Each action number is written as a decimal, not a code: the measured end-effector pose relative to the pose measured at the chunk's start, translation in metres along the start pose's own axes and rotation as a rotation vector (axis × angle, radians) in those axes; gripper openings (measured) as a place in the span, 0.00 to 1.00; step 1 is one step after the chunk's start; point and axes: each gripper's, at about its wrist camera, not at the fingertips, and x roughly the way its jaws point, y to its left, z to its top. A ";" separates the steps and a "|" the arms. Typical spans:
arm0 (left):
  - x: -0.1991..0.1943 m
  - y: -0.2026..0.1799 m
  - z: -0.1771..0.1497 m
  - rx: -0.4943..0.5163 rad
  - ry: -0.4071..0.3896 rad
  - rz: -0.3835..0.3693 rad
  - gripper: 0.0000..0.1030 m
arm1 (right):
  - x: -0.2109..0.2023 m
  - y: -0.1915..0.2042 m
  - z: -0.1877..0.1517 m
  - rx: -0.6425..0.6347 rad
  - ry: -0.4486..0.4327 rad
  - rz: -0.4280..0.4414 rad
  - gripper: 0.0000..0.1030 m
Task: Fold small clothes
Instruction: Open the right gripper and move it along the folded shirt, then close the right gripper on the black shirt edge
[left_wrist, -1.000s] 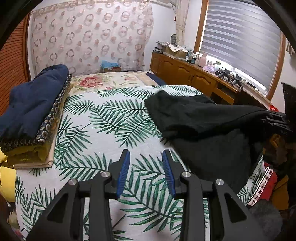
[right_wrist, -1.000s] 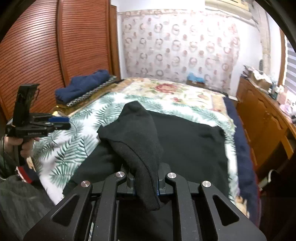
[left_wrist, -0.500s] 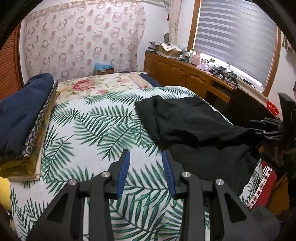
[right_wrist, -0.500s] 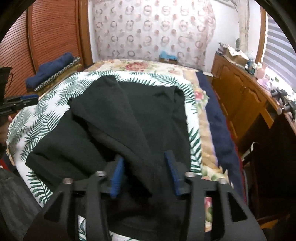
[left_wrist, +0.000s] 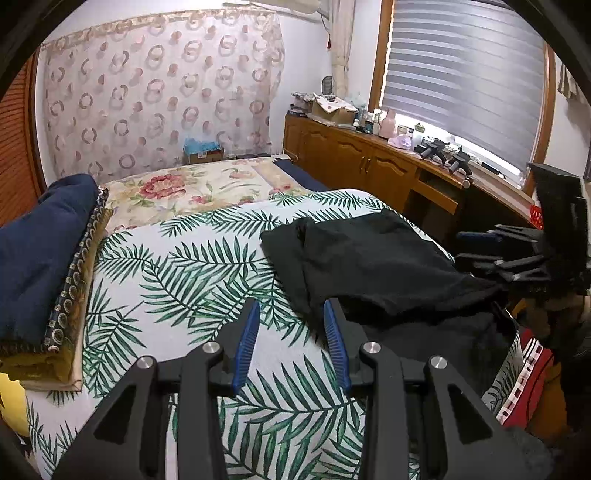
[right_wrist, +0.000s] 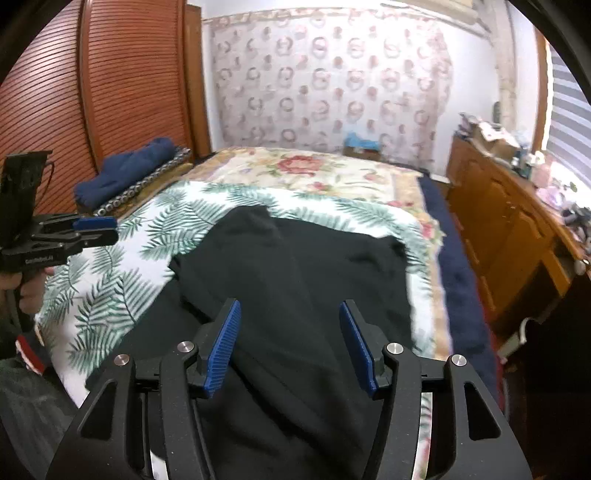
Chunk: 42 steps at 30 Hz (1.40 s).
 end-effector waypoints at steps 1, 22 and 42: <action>-0.001 0.000 0.000 -0.001 -0.002 0.000 0.33 | 0.006 0.004 0.002 -0.008 0.003 0.012 0.55; -0.004 0.023 -0.012 -0.057 -0.002 0.014 0.33 | 0.111 0.078 0.033 -0.133 0.156 0.219 0.55; 0.027 0.025 0.008 -0.053 0.041 -0.022 0.33 | 0.080 -0.033 0.085 -0.027 0.055 0.044 0.03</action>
